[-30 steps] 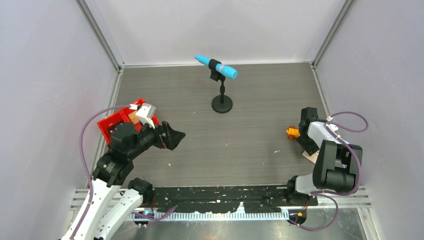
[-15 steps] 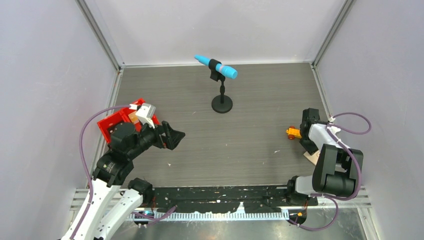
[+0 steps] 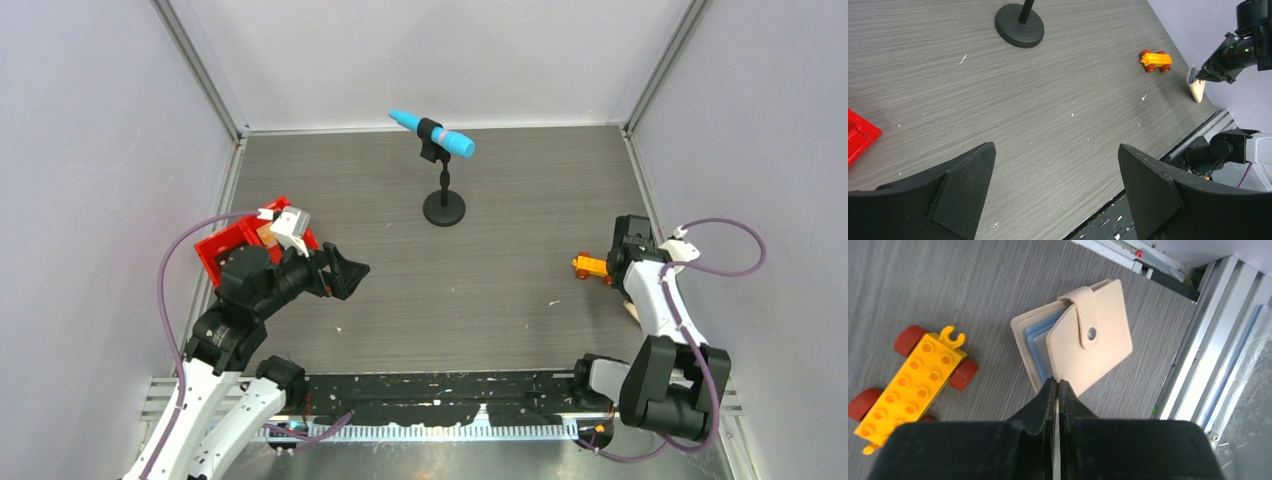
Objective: Take the credit cards out of the card holder
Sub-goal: Pick up the card holder from the corner of the board, then place the card holder at the center of the board.
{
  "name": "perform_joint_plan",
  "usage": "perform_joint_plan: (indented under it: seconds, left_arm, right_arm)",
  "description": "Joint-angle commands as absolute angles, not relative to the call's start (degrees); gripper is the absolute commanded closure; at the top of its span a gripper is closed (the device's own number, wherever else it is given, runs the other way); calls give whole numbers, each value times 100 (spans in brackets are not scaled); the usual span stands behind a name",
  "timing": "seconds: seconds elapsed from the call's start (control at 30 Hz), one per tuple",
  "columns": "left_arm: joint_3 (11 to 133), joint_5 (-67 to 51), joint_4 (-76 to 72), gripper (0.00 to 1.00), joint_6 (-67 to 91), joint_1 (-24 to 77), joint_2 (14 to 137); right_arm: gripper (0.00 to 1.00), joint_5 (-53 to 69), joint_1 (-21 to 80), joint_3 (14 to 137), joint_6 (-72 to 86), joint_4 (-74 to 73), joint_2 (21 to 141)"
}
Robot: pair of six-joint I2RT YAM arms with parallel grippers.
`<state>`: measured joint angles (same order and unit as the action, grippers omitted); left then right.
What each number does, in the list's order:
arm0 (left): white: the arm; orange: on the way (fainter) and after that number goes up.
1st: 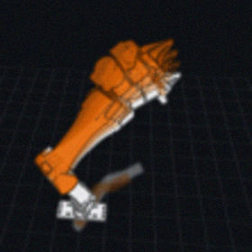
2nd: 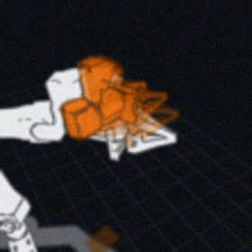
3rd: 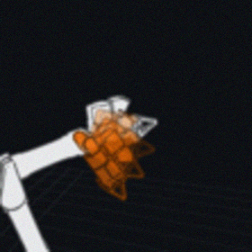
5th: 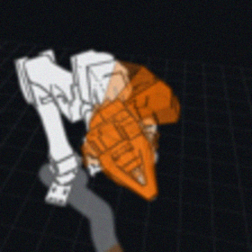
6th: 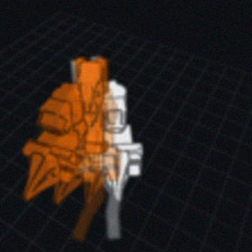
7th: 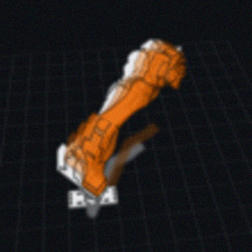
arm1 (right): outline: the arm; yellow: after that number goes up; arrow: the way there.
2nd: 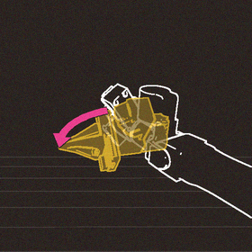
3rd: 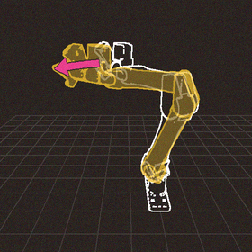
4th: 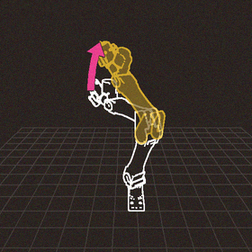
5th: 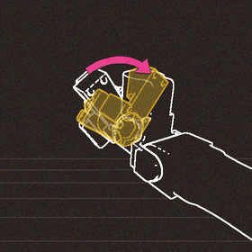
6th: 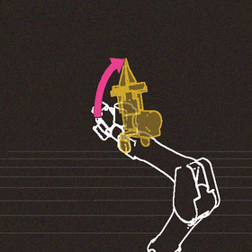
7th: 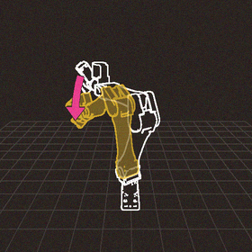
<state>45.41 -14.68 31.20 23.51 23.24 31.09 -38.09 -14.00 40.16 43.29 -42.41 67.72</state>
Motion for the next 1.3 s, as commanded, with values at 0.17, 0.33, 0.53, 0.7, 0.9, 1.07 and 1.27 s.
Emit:
perform_joint_plan:
  seconds: [0.17, 0.33, 0.53, 0.7, 0.9, 1.07, 1.27]
  left_arm:
    - [4542, -1406, 3059, 3, 2250, 2347, 3056]
    - [4544, -1303, 3097, 3, 2228, 2347, 2991]
    - [4583, -1123, 3214, 4, 2224, 2347, 2982]
    - [4698, -1022, 3453, 4, 2385, 2347, 3136]
    - [4701, -1134, 3946, 7, 2731, 2348, 3347]
    - [4568, -1141, 4126, 8, 2888, 2347, 3257]
    - [4406, -1300, 4084, 9, 3032, 2347, 3301]
  right_arm:
    - [95, -4290, -1343, 4908, 3880, -4723, 5741]
    - [95, -4148, -1080, 5504, 3349, -4710, 5185]
    - [95, -3498, 292, 5669, 2354, -3963, 4645]
    - [95, -2843, 1618, 5539, 1986, -3633, 4691]
    - [95, -2394, 3567, 4993, 1845, -3407, 5228]
    - [95, -2845, 5559, 4673, 1964, -2866, 6186]
    - [95, -3866, 7460, 5100, 1891, -2797, 8151]
